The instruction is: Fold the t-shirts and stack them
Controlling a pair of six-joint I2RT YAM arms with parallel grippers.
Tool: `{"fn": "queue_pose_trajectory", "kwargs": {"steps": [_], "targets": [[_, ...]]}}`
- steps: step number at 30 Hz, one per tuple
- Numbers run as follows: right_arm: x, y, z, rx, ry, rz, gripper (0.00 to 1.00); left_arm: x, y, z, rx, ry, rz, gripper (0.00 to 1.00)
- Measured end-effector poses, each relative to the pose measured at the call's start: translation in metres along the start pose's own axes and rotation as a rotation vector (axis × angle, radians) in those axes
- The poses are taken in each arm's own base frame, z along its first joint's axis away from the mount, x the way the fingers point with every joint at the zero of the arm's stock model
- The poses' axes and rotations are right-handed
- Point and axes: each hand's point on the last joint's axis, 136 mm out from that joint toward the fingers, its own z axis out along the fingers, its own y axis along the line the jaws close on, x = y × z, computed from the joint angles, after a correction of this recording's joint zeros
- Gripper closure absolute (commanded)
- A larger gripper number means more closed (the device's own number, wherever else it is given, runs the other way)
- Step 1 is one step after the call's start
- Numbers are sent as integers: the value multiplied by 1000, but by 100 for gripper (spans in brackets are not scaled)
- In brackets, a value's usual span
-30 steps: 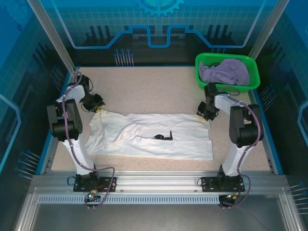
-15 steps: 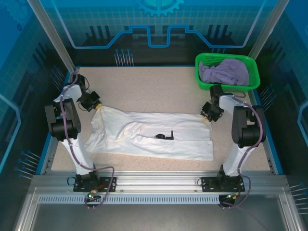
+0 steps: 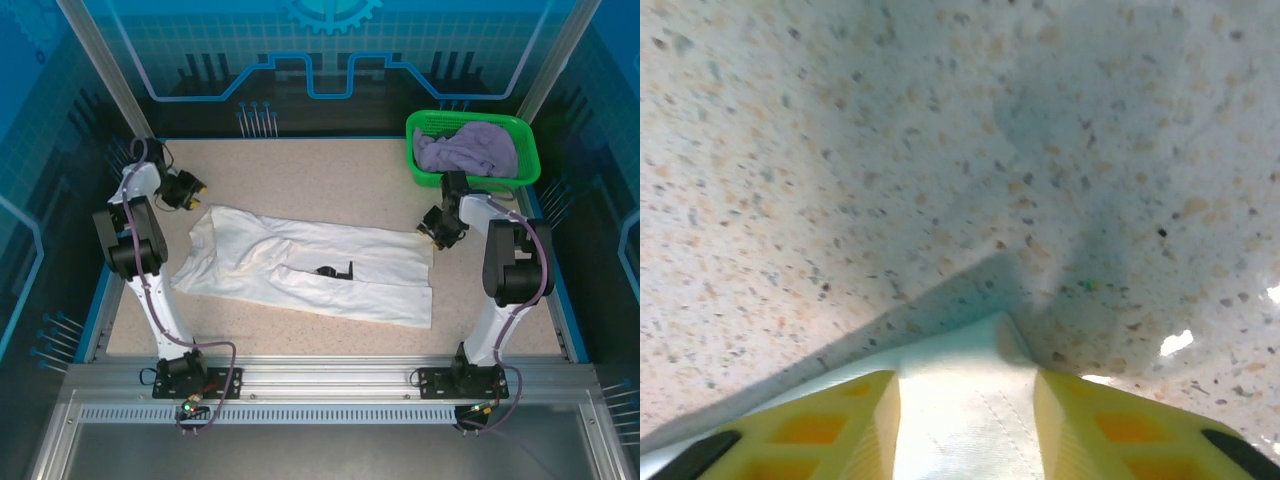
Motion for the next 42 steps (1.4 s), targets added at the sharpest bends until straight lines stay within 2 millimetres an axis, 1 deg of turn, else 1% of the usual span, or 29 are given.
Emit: {"fn": "queue_pose_trajectory", "kwargs": {"steps": [2, 3, 4, 6, 7, 8, 9, 11, 12, 14, 16, 18, 19, 21, 23, 24, 27, 28, 30, 31, 33, 36, 40, 42], "targets": [[-2, 7, -2, -24, -4, -9, 51, -8, -7, -7, 11, -24, 1, 28], [-2, 10, -3, -34, -10, -17, 48, -11, -10, -11, 15, -37, -3, 24], [-2, 15, -6, -47, -18, -30, 47, -13, -10, -13, 10, -47, -4, 22], [3, 28, -15, -76, -33, -70, 47, -10, -7, -19, -15, -55, -10, 23], [8, 37, -20, -97, -38, -100, 47, -7, -5, -23, -29, -62, -10, 26], [15, 51, -25, -123, -38, -138, 48, -2, -3, -28, -41, -67, -11, 30], [24, 67, -30, -156, -35, -186, 50, 7, -1, -34, -54, -68, -14, 34], [49, 107, -40, -227, -20, -302, 53, 32, 2, -46, -72, -66, -9, 46], [66, 128, -45, -264, -6, -368, 54, 49, 2, -51, -81, -61, 2, 51], [104, 170, -53, -335, 28, -503, 59, 89, -1, -59, -90, -43, 45, 57], [146, 210, -56, -405, 74, -637, 63, 131, -2, -62, -92, -10, 87, 61], [191, 242, -52, -452, 138, -765, 67, 167, 2, -58, -90, 34, 119, 61], [209, 253, -48, -463, 165, -819, 68, 180, 8, -55, -96, 56, 126, 62], [248, 271, -37, -473, 220, -928, 70, 200, 23, -45, -121, 101, 116, 62], [283, 278, -28, -464, 269, -1020, 70, 209, 37, -36, -142, 129, 105, 62], [300, 278, -22, -453, 292, -1063, 70, 213, 43, -33, -154, 140, 99, 62], [342, 268, -14, -419, 350, -1159, 68, 213, 51, -24, -171, 151, 88, 63], [354, 262, -12, -401, 371, -1181, 67, 211, 53, -19, -175, 152, 82, 63], [369, 256, -9, -377, 399, -1213, 65, 206, 58, -11, -183, 152, 67, 63], [373, 255, -6, -367, 404, -1219, 65, 203, 61, -7, -188, 153, 57, 63], [376, 254, 2, -345, 411, -1214, 63, 198, 68, 0, -201, 158, 38, 64], [369, 253, 17, -292, 394, -1183, 62, 196, 76, 8, -220, 172, 20, 64], [359, 254, 34, -235, 363, -1135, 59, 194, 74, 9, -218, 169, 21, 64], [357, 254, 39, -217, 355, -1122, 58, 193, 74, 10, -219, 171, 20, 64]]}}
